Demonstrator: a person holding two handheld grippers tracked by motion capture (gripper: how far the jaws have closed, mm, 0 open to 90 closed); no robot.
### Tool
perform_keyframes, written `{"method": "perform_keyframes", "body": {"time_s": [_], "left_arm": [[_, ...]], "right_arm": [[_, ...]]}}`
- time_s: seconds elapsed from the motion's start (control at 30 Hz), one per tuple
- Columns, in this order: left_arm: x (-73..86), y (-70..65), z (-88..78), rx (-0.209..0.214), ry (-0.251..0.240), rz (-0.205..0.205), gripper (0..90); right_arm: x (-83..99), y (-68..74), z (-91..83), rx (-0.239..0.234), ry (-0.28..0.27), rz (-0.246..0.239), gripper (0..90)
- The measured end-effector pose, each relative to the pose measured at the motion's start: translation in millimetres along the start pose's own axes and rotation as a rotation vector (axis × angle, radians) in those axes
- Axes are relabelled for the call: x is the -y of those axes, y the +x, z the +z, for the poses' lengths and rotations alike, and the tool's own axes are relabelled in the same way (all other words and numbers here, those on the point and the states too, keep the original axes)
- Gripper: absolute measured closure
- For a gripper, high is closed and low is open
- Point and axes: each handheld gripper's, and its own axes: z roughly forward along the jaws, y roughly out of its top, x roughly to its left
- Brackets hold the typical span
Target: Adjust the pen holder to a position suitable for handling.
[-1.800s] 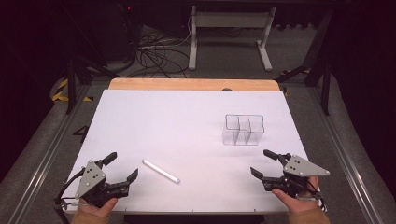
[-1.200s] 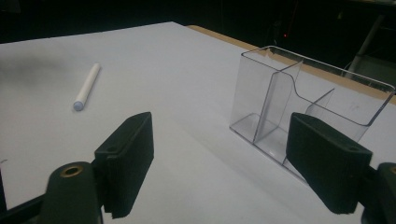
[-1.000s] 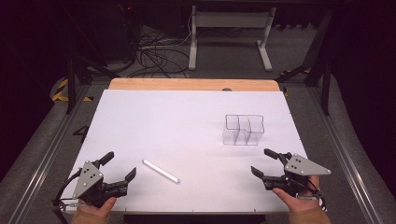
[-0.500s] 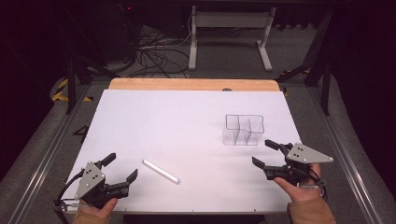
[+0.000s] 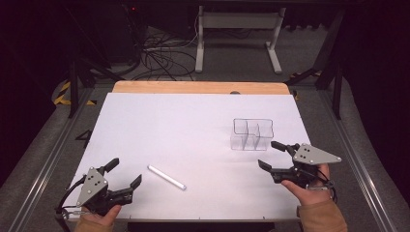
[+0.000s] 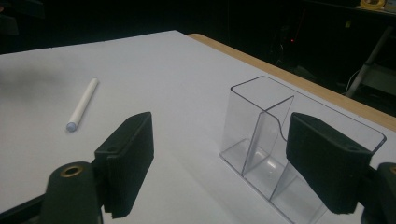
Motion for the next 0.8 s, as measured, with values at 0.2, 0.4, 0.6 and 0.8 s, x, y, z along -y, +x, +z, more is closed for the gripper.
{"method": "perform_keyframes", "body": {"time_s": [0.2,0.4,0.6,0.8], "left_arm": [[0.6,-0.6,-0.5,-0.004,0.002,0.003,11.9],[1.5,0.1,-2.4,-0.007,0.005,-0.002,11.9],[1.9,0.7,-0.8,0.000,0.010,-0.004,12.0],[2.2,1.0,-0.6,0.003,0.009,-0.013,12.0]], "right_arm": [[-6.1,-2.0,0.4,0.007,0.040,-0.024,25.8],[-20.7,-7.6,6.8,0.003,0.138,-0.061,26.4],[-30.1,-15.0,10.0,-0.022,0.182,-0.075,32.0],[-39.1,-25.0,16.6,-0.058,0.258,-0.081,35.4]]}}
